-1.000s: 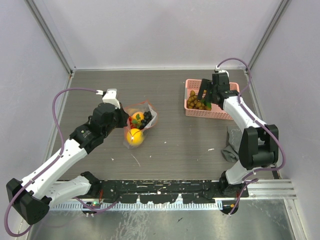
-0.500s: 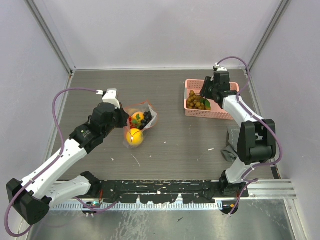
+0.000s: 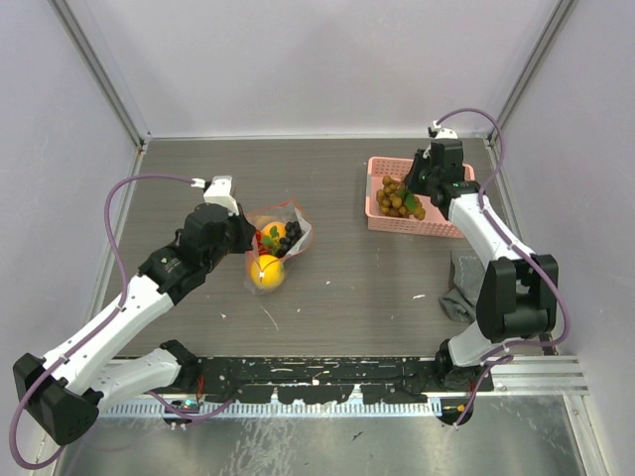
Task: Place the food in the zip-top bag and seal the zipper
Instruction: Pick up the fake fruit from the bin, then place the fake fruit in the zipper food storage bag.
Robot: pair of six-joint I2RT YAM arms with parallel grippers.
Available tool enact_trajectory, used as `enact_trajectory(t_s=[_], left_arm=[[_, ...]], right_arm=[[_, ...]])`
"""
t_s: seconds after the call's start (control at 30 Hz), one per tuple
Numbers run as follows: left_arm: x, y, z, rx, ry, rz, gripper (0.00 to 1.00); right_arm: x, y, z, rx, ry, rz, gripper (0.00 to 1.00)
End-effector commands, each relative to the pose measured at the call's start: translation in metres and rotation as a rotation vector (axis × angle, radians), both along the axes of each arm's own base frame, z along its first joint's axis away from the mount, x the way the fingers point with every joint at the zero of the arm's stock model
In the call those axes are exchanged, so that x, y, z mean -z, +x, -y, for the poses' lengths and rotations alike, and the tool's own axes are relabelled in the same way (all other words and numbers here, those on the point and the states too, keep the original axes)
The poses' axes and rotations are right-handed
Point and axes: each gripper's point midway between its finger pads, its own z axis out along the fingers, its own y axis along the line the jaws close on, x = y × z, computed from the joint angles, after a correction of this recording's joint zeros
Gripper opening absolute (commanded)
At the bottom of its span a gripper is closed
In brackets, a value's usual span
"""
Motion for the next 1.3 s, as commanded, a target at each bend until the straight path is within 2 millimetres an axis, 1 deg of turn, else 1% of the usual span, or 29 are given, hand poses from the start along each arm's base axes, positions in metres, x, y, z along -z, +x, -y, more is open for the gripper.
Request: enact_trajectory(t_s=[0.0, 0.17, 0.27, 0.4, 0.63, 0.8, 0.97, 1.17, 1.23, 1.27], left_arm=[[-0.019, 0.008, 0.002, -0.01, -0.038, 0.063, 0.0], [-0.018, 0.008, 0.0, -0.017, -0.035, 0.062, 0.0], [-0.017, 0.008, 0.001, -0.016, -0.039, 0.06, 0.0], [-0.016, 0.009, 0.002, -0.019, -0.041, 0.058, 0.0], [-0.011, 0.011, 0.004, -0.017, -0.04, 0.049, 0.0], [-0.011, 0.011, 0.005, -0.015, -0.046, 0.05, 0.0], [-0.008, 0.012, 0.008, -0.005, -0.051, 0.042, 0.0], [-0.009, 0.012, 0.009, -0.002, -0.057, 0.043, 0.0], [-0.009, 0.012, 0.01, 0.001, -0.06, 0.042, 0.0], [-0.009, 0.012, 0.01, 0.003, -0.06, 0.041, 0.0]], right_arm=[[-0.072, -0.007, 0.0, -0.005, 0.024, 0.177, 0.0], [-0.103, -0.023, -0.007, -0.016, 0.072, 0.23, 0.0], [-0.117, -0.035, -0.018, -0.032, 0.105, 0.251, 0.0], [-0.137, -0.053, -0.038, -0.044, 0.136, 0.273, 0.0], [-0.17, -0.086, -0.091, -0.134, 0.188, 0.295, 0.0], [-0.188, -0.107, -0.12, -0.206, 0.24, 0.293, 0.0], [-0.209, -0.129, -0.155, -0.335, 0.303, 0.32, 0.0], [-0.241, -0.151, -0.189, -0.468, 0.407, 0.381, 0.0], [-0.247, -0.162, -0.205, -0.552, 0.436, 0.409, 0.0], [-0.246, -0.166, -0.211, -0.597, 0.444, 0.422, 0.0]])
